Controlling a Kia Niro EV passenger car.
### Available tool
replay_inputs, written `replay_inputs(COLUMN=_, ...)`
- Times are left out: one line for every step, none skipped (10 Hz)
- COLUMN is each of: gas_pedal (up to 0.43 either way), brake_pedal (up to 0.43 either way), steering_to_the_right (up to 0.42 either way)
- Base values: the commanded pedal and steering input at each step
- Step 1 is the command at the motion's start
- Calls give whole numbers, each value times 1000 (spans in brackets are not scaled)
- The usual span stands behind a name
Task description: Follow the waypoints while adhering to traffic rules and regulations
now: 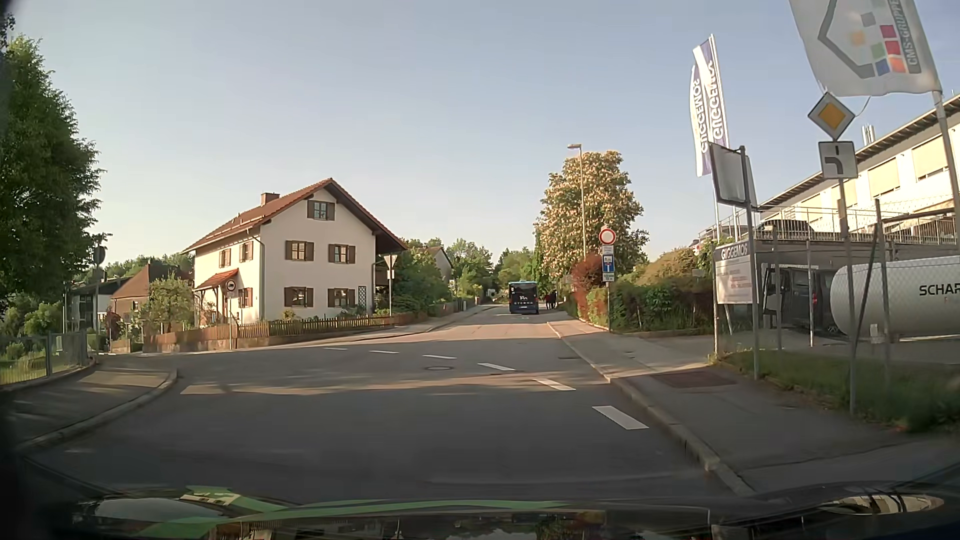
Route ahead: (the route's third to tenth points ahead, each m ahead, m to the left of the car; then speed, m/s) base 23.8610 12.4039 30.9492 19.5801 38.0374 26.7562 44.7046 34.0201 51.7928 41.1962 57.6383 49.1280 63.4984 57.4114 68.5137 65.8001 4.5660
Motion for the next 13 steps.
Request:
replay_inputs(gas_pedal=0, brake_pedal=0, steering_to_the_right=-12)
replay_inputs(gas_pedal=0, brake_pedal=0, steering_to_the_right=-16)
replay_inputs(gas_pedal=0, brake_pedal=49, steering_to_the_right=-18)
replay_inputs(gas_pedal=0, brake_pedal=110, steering_to_the_right=-22)
replay_inputs(gas_pedal=0, brake_pedal=122, steering_to_the_right=-34)
replay_inputs(gas_pedal=0, brake_pedal=134, steering_to_the_right=-45)
replay_inputs(gas_pedal=0, brake_pedal=134, steering_to_the_right=-57)
replay_inputs(gas_pedal=0, brake_pedal=146, steering_to_the_right=-76)
replay_inputs(gas_pedal=0, brake_pedal=146, steering_to_the_right=-96)
replay_inputs(gas_pedal=0, brake_pedal=152, steering_to_the_right=-113)
replay_inputs(gas_pedal=0, brake_pedal=146, steering_to_the_right=-131)
replay_inputs(gas_pedal=0, brake_pedal=134, steering_to_the_right=-139)
replay_inputs(gas_pedal=0, brake_pedal=116, steering_to_the_right=-141)
